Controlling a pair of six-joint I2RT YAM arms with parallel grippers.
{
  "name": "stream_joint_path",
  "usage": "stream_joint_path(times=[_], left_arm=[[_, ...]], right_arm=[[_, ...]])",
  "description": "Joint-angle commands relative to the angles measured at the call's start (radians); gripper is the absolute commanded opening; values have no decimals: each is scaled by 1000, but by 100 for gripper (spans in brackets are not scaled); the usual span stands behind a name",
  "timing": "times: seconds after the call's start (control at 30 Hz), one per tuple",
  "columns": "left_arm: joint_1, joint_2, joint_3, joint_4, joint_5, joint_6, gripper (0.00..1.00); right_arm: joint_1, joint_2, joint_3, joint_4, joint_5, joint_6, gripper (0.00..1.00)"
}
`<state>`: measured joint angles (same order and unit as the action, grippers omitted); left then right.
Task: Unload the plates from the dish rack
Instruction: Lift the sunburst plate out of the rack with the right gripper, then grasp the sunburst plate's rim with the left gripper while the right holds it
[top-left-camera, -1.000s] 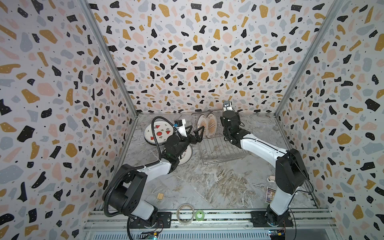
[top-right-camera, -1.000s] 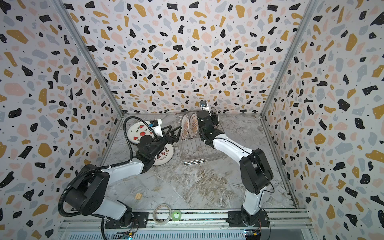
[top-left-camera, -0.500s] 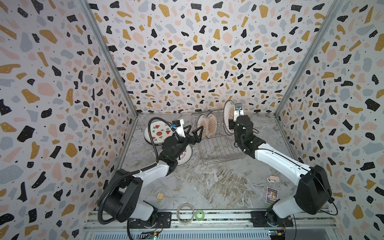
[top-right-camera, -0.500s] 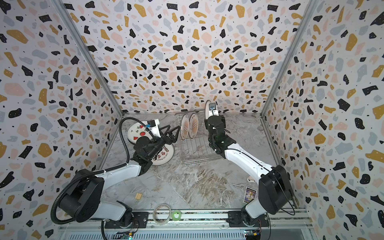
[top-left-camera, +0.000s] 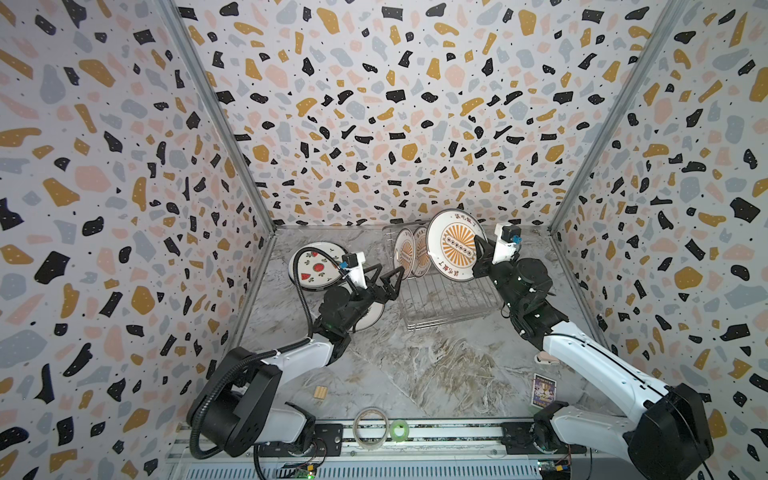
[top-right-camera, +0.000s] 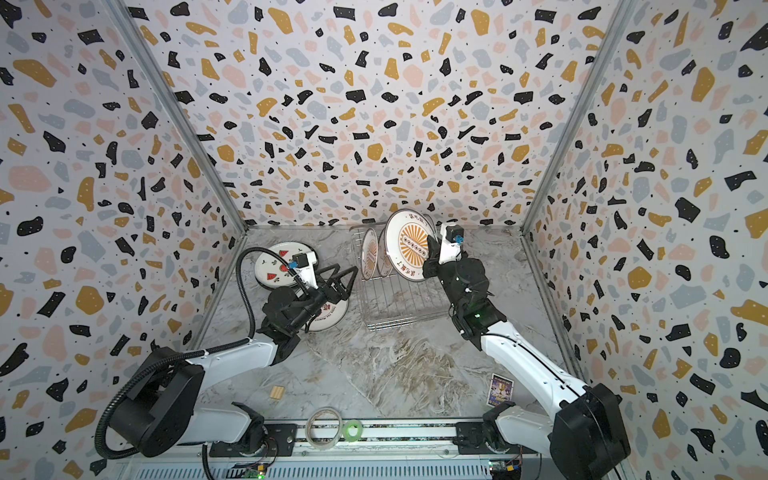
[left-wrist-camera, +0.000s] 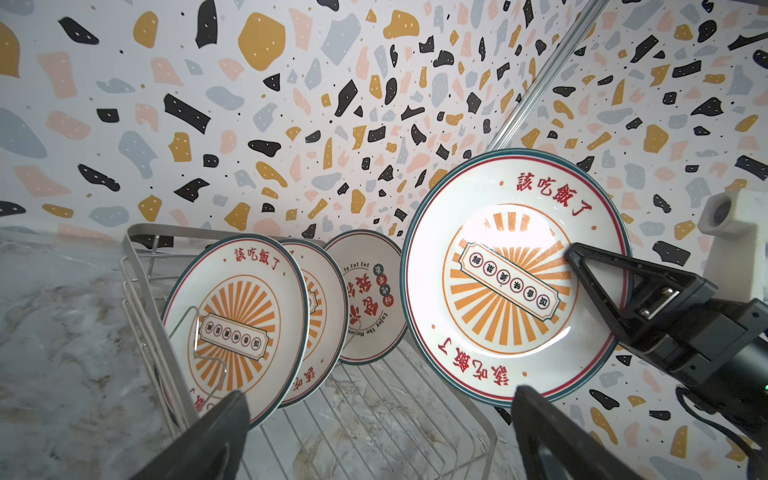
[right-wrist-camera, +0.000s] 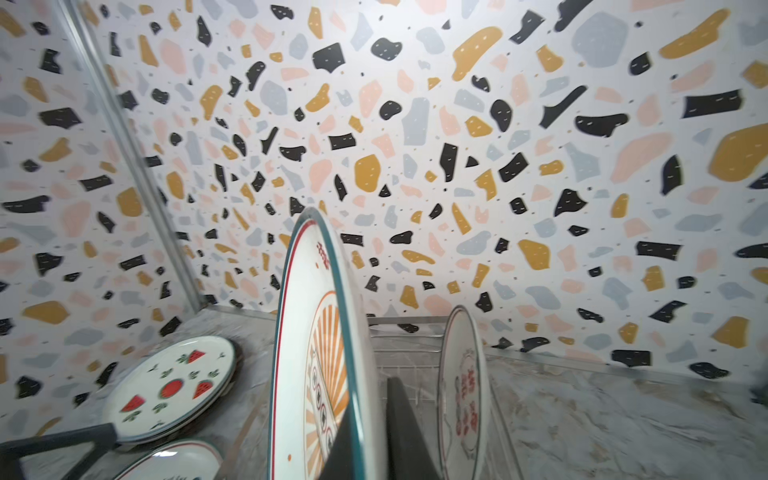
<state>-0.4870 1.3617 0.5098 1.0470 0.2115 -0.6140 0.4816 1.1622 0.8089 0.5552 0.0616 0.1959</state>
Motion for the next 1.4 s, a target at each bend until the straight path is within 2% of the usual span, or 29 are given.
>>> stream_joint_path(times=[0.0, 0.1, 0.27, 0.5, 0.63, 0.83, 0.97, 1.1, 1.23, 1.37], left_arm=[[-27, -77, -25, 17, -12, 54, 100], [-33, -146, -59, -36, -31, 97, 100], [-41, -149, -88, 19, 113, 74, 100], [-72, -159, -119, 27, 119, 63, 98], [-110, -145, -132, 46, 137, 65, 90], [-126, -133, -142, 78, 200, 33, 51], [-155, -108, -146, 85, 190, 19, 19], [-163, -91, -145, 74, 202, 0, 16], [-163, -115, -146, 29, 170, -18, 0], [-163, -186, -195, 46, 133, -48, 0]], right_arm=[[-51, -42, -32, 157, -266, 107, 0], [-93, -55, -79, 207, -388, 164, 0], [-103, -88, -151, 277, -548, 242, 0], [-103, -114, -227, 351, -666, 311, 0], [-101, -121, -275, 433, -728, 346, 0], [-99, -109, -308, 468, -727, 346, 0], [-71, -104, -334, 474, -724, 304, 0], [-48, -119, -366, 488, -682, 271, 0], [-32, -95, -349, 470, -690, 258, 0], [-2, -66, -311, 389, -693, 249, 3]])
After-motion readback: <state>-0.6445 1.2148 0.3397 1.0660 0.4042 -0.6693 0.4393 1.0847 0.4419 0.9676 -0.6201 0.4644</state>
